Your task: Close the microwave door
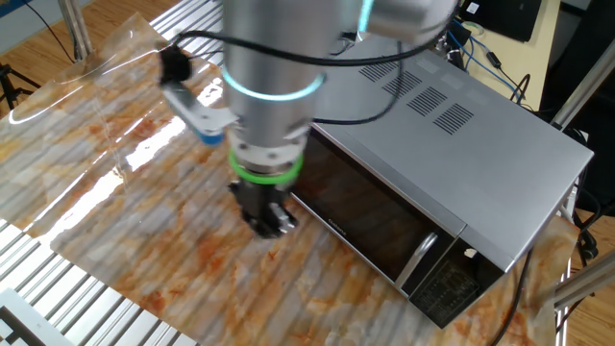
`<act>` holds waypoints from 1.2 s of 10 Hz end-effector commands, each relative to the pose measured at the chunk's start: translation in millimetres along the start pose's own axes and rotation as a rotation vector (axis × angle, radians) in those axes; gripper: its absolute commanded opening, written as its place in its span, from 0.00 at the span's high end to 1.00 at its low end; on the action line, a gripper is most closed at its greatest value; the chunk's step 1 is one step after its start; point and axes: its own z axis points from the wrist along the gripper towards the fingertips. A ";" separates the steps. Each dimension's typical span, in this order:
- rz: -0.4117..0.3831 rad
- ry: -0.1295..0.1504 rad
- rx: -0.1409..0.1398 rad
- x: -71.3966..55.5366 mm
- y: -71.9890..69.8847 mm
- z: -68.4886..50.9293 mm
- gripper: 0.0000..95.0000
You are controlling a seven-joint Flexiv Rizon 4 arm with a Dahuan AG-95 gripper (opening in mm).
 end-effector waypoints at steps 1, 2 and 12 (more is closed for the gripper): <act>-0.097 0.018 -0.001 -19.3 -48.8 1.4 1.00; -0.130 0.016 0.005 -22.2 -64.9 2.2 1.00; -0.233 0.016 0.018 -35.3 -128.8 0.3 0.80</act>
